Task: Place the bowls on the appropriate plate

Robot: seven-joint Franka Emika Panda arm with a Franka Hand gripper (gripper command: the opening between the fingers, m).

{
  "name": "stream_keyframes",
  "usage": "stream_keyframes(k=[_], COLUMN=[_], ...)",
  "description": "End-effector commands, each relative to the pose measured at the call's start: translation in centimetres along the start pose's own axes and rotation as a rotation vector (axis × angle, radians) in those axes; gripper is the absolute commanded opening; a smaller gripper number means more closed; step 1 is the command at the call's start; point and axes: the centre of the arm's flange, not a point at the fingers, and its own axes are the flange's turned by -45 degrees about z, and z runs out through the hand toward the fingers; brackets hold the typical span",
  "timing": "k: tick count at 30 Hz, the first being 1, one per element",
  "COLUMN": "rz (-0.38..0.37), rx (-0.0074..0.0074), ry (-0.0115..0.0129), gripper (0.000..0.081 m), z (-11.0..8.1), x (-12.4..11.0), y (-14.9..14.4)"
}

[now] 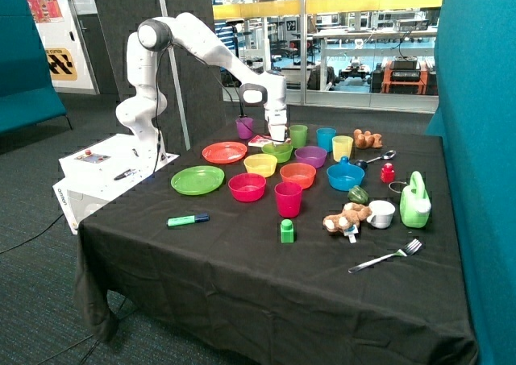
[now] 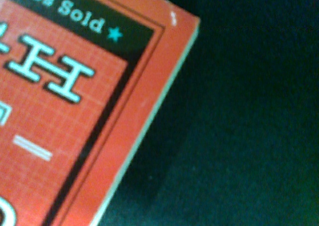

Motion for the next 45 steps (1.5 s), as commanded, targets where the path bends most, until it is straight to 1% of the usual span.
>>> stream_keyframes(k=[1, 2, 7, 11, 15, 20, 22, 27, 30, 33, 36, 38, 41, 43, 45], rz=[-0.015, -0.015, -0.033, -0.053, -0.059, -0.046, -0.018, 0.007, 0.037, 0.088, 0.106, 0.132, 0.138, 0.161, 0.167], rx=[0.0053, 0.0053, 0.0053, 0.0053, 0.0053, 0.0053, 0.0053, 0.0053, 0.0053, 0.0053, 0.0053, 0.0053, 0.0053, 0.0053, 0.0053], ry=[0.0004, 0.0004, 0.0004, 0.0005, 0.0005, 0.0005, 0.0004, 0.0003, 0.0003, 0.0001, 0.0001, 0.0, 0.0, -0.0001, -0.0001], gripper=[0.0, 0.0, 0.0, 0.0, 0.0, 0.0, 0.0, 0.0, 0.0, 0.0, 0.0, 0.0, 0.0, 0.0, 0.0], z=[-2.1, -2.2, -4.9, -7.3, -8.5, -10.4, -11.1, -11.8, -12.3, -12.9, -13.1, -13.2, -13.1, -12.8, -12.6], x=[-0.1, -0.1, -0.1, -0.9, -1.7, -4.0, -5.5, -7.3, -8.9, -11.5, -13.1, -14.6, -15.7, -16.8, -17.6], y=[0.0, 0.0, 0.4, 0.8, 1.0, 2.2, 3.4, 4.9, 6.4, 8.4, 9.6, 10.5, 11.1, 11.7, 12.2])
